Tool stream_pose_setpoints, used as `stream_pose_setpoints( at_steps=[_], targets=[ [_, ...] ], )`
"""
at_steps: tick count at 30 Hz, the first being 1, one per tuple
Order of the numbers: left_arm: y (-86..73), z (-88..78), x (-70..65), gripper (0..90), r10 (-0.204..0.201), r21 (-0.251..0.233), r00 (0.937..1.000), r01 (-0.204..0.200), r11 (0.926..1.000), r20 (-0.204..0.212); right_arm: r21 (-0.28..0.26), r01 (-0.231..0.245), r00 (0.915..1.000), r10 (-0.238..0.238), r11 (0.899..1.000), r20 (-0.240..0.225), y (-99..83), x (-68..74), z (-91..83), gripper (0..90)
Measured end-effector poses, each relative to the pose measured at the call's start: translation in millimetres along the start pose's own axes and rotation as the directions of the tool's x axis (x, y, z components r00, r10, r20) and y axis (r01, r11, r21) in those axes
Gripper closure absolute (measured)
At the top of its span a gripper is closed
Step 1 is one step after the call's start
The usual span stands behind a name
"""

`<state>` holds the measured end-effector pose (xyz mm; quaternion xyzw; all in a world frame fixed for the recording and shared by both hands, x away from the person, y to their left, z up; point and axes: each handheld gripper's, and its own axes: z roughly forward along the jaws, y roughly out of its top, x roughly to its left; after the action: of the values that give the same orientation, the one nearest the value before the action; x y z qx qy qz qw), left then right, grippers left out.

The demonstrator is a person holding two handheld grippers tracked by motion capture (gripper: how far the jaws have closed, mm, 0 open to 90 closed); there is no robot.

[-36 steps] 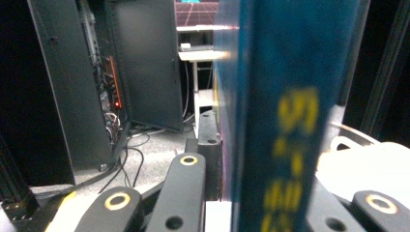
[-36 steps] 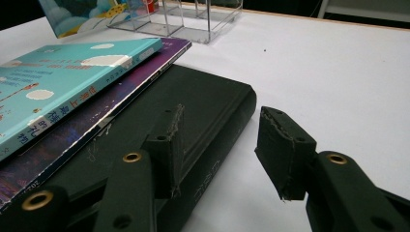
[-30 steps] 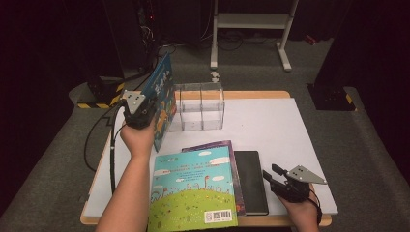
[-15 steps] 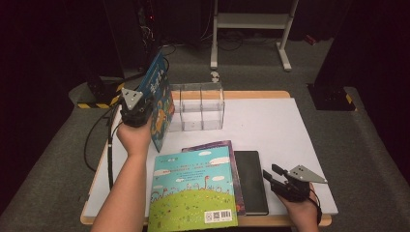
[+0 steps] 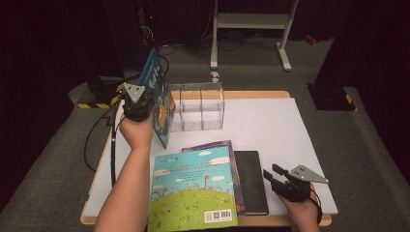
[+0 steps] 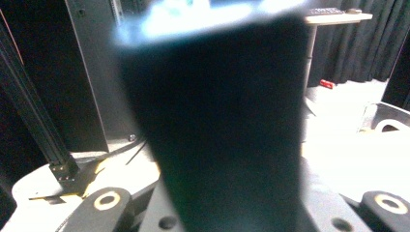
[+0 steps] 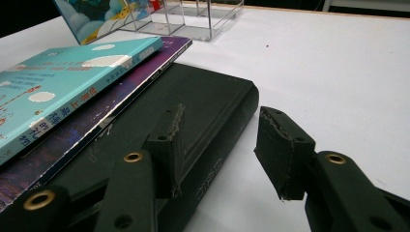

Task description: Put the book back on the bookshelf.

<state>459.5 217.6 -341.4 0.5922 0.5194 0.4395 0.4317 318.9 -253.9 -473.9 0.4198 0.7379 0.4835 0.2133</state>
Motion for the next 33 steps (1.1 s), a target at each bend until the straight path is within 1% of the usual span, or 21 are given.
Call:
stream_pose_setpoints(
  at_steps=[3, 5, 7, 14, 15, 16, 19, 21, 22, 23, 25, 26, 27, 28, 30, 31, 32, 33],
  targets=[
    [-0.4, 1.9, 0.6, 77.5, -0.004, -0.003, 1.0000, 0.004, 1.0000, -0.003, 0.002, 0.000, 1.0000, 0.000, 1.000, 0.000, -0.3, 0.0, 0.8, 52.8],
    [0.0, 2.8, -0.4, 77.4, 0.016, -0.007, 0.9998, -0.016, 0.9998, -0.009, 0.003, 0.002, 1.0000, -0.002, 1.000, -0.001, -0.5, 0.1, 1.0, 52.8],
    [0.4, 3.1, -1.4, 77.1, 0.024, -0.008, 0.9996, -0.024, 0.9997, -0.013, 0.003, 0.001, 1.0000, -0.001, 1.000, -0.001, -0.7, 0.2, 1.1, 52.8],
    [-4.0, 2.4, 0.2, 75.8, 0.014, -0.030, 0.9998, -0.015, 0.9994, -0.010, 0.008, -0.001, 1.0000, 0.001, 1.000, -0.003, -1.3, 0.3, 2.4, 52.7],
    [-5.3, 1.8, 1.2, 75.0, 0.010, -0.029, 0.9999, -0.010, 0.9995, -0.004, 0.008, -0.001, 1.0000, 0.001, 1.000, -0.003, -1.2, 0.3, 2.4, 52.7],
    [-6.1, 1.5, 1.9, 72.2, 0.004, -0.028, 1.0000, -0.004, 0.9996, -0.001, 0.008, 0.000, 1.0000, 0.001, 1.000, -0.004, -1.3, 0.2, 2.6, 52.6],
    [-10.6, -1.9, 7.5, 62.2, -0.035, -0.028, 0.9989, 0.036, 0.9990, 0.031, 0.011, -0.001, 1.0000, 0.001, 1.000, -0.008, -1.7, 0.1, 3.3, 52.0],
    [-14.5, -5.1, 11.8, 59.1, -0.060, -0.022, 0.9963, 0.061, 0.9979, 0.061, 0.010, 0.002, 1.0000, -0.002, 1.000, -0.009, -1.8, 0.3, 3.6, 51.4],
    [-16.4, -6.6, 13.9, 58.1, -0.061, -0.016, 0.9959, 0.062, 0.9979, 0.067, 0.010, 0.003, 1.0000, -0.003, 1.000, -0.009, -1.7, 0.4, 3.8, 51.1],
    [-18.7, -8.6, 16.0, 56.4, -0.073, -0.007, 0.9937, 0.074, 0.9973, 0.085, 0.011, 0.003, 1.0000, -0.003, 1.000, -0.009, -1.7, 0.5, 4.1, 50.7],
    [-22.0, -13.2, 19.0, 53.2, -0.085, -0.004, 0.9906, 0.086, 0.9963, 0.107, 0.011, 0.004, 1.0000, -0.004, 1.000, -0.009, -1.9, 0.8, 4.6, 50.1],
    [-23.5, -15.7, 20.3, 51.2, -0.097, -0.003, 0.9875, 0.098, 0.9951, 0.124, 0.008, 0.007, 0.9999, -0.007, 1.000, -0.010, -2.0, 1.2, 4.7, 49.2],
    [-24.8, -18.2, 21.5, 49.9, -0.104, 0.000, 0.9853, 0.105, 0.9945, 0.136, 0.004, 0.009, 0.9999, -0.009, 1.000, -0.012, -2.0, 1.9, 4.6, 48.9],
    [-25.6, -20.4, 21.9, 48.5, -0.105, 0.011, 0.9845, 0.104, 0.9945, 0.141, 0.004, 0.012, 0.9998, -0.012, 1.000, -0.015, -1.9, 2.6, 4.6, 48.6],
    [-28.8, -25.8, 21.5, 45.9, -0.106, 0.016, 0.9807, 0.105, 0.9943, 0.164, 0.005, 0.018, 0.9997, -0.018, 1.000, -0.018, -1.6, 3.9, 5.0, 47.7],
    [-30.2, -28.1, 21.1, 45.1, -0.101, 0.016, 0.9810, 0.100, 0.9949, 0.165, 0.005, 0.019, 0.9996, -0.019, 1.000, -0.021, -1.6, 4.3, 5.4, 47.1],
    [-32.6, -30.9, 20.6, 43.6, -0.103, 0.017, 0.9799, 0.102, 0.9947, 0.171, 0.005, 0.021, 0.9995, -0.021, 1.000, -0.024, -1.7, 4.5, 5.6, 46.8],
    [-35.5, -33.3, 20.6, 42.1, -0.108, 0.021, 0.9771, 0.106, 0.9942, 0.183, 0.006, 0.023, 0.9994, -0.023, 1.000, -0.026, -1.9, 4.8, 6.1, 46.3]
  ],
)
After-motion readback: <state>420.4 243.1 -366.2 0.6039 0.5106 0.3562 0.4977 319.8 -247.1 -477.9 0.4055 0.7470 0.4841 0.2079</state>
